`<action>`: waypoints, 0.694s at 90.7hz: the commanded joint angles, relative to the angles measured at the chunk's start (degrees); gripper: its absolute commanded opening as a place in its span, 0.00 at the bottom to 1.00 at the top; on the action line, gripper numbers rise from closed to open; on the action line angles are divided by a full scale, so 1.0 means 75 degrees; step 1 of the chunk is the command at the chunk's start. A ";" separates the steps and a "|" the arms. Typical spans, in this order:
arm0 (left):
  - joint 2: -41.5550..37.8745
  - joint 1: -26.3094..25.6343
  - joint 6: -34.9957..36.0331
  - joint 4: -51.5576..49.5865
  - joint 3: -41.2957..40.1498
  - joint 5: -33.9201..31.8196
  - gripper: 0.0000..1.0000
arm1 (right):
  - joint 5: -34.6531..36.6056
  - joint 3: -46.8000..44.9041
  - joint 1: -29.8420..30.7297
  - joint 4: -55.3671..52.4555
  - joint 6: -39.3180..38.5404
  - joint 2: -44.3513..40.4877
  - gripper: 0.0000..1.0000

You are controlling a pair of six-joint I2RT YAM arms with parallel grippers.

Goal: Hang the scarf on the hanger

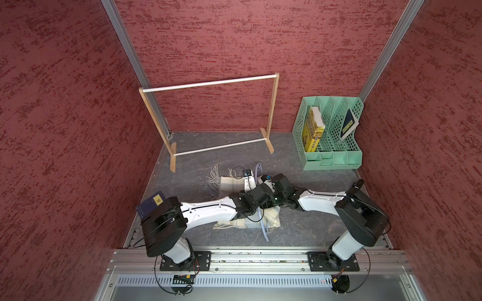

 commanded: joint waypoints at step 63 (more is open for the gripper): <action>0.0516 -0.0130 0.0094 0.0306 0.0104 0.0756 0.00 | 0.3235 -0.0868 0.0266 -0.3528 -0.0721 -0.4455 0.49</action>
